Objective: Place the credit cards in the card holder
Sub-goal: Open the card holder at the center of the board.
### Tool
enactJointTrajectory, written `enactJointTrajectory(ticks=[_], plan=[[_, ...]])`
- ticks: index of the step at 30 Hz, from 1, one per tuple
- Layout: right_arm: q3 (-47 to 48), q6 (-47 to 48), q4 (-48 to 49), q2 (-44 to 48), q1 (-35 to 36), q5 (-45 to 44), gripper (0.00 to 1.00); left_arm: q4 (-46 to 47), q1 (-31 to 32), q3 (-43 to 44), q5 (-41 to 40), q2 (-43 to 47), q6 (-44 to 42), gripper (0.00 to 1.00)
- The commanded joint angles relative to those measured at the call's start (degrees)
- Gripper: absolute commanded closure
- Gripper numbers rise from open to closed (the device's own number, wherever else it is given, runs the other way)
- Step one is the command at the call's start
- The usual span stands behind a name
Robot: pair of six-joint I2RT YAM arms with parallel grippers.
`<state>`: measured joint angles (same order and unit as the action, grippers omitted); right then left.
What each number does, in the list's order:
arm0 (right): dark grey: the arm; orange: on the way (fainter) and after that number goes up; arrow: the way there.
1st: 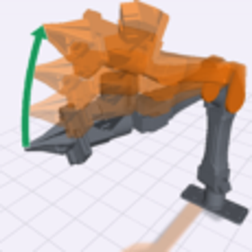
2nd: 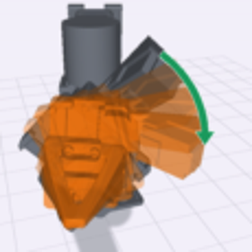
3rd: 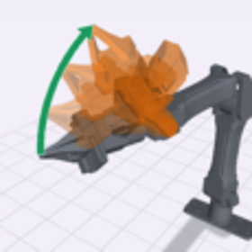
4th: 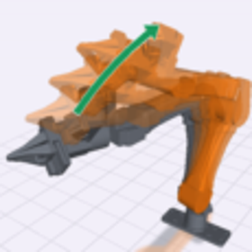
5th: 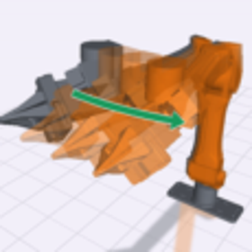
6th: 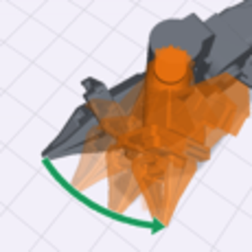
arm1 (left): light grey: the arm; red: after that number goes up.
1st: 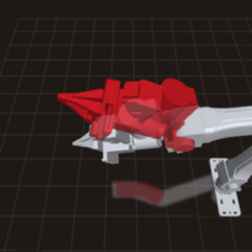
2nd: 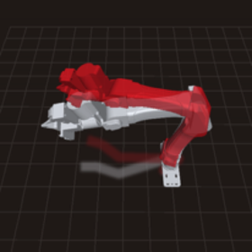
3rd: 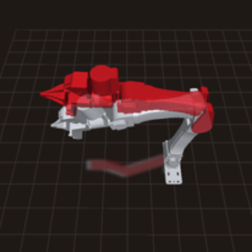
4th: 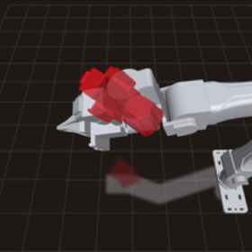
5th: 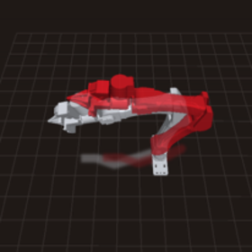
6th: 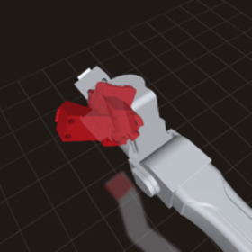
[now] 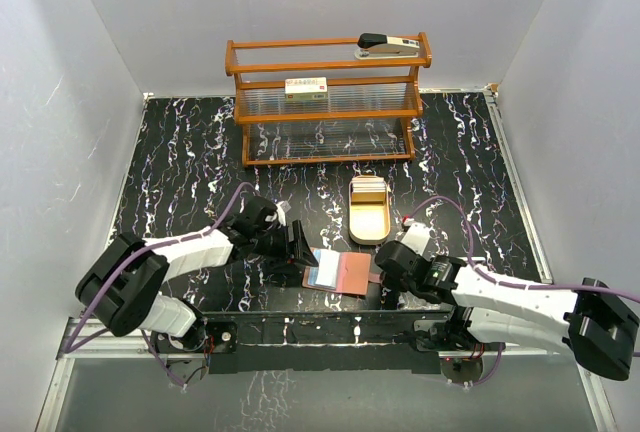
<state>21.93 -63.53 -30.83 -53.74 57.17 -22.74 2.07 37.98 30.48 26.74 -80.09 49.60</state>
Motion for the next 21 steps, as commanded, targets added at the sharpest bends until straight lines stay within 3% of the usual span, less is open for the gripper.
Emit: enactJointTrajectory(ticks=[1, 17, 21], plan=[[0.1, -1.1, -0.1, -0.8, 0.1, -2.9, 1.00, 5.6, 1.1, -2.7, 1.6, -1.7, 2.3, 0.34], [0.8, -1.2, 1.3, -3.4, 0.1, -2.1, 1.00, 22.9, 2.4, -6.6, 8.0, -0.6, 9.9, 0.62], [1.2, -1.1, 1.1, -3.2, 0.1, -2.4, 1.00, 32.0, 2.4, -8.6, 10.8, -1.9, 14.0, 0.64]])
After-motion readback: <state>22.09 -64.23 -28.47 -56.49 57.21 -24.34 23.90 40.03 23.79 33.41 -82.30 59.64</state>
